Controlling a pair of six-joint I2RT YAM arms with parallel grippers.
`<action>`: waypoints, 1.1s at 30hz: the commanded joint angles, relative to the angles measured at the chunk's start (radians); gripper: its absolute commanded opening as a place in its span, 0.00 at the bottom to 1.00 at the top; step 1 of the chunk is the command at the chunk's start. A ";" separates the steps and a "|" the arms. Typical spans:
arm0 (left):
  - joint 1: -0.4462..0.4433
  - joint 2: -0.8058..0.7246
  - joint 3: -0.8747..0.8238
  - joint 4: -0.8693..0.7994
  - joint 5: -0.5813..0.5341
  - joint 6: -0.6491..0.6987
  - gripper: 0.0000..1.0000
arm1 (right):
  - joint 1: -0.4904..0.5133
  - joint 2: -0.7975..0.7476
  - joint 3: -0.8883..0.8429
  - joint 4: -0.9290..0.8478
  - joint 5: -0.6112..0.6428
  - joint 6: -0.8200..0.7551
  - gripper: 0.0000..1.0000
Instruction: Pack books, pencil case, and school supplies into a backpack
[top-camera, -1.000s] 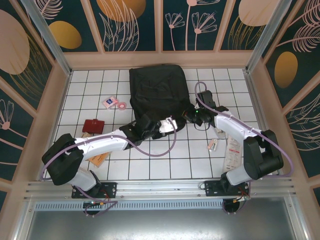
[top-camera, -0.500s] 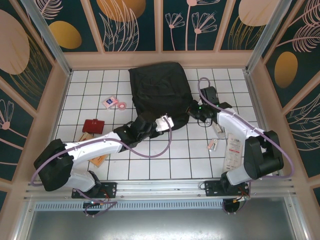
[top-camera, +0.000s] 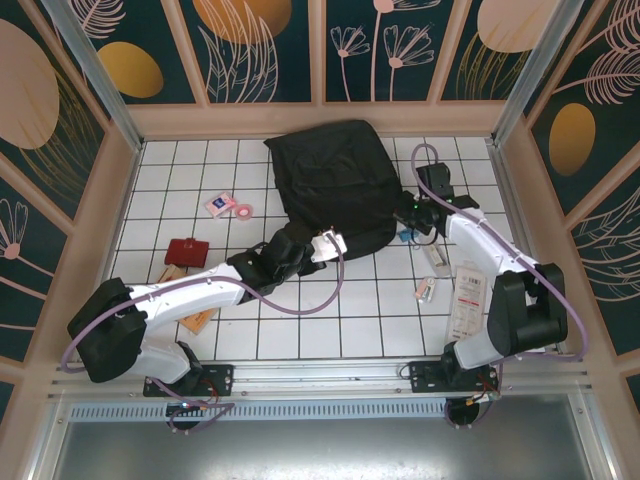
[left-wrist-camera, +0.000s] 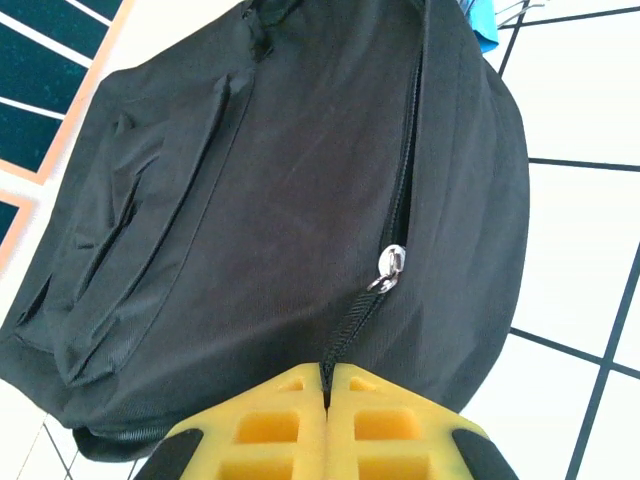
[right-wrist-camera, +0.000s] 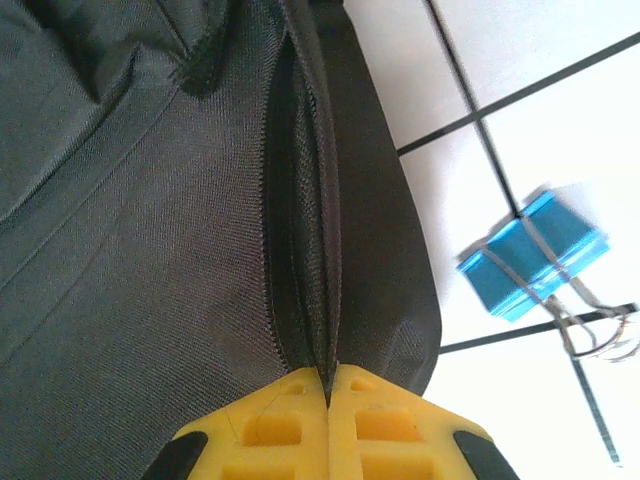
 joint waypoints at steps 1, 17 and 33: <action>0.008 0.014 0.043 0.012 0.002 -0.025 0.00 | -0.034 0.032 0.054 -0.005 0.062 -0.031 0.06; -0.031 0.003 0.038 0.034 0.200 -0.165 0.00 | -0.068 0.253 0.168 0.070 -0.103 -0.071 0.98; -0.149 0.029 0.049 0.048 0.234 -0.236 0.00 | 0.041 0.654 0.664 -0.040 -0.328 -0.262 0.97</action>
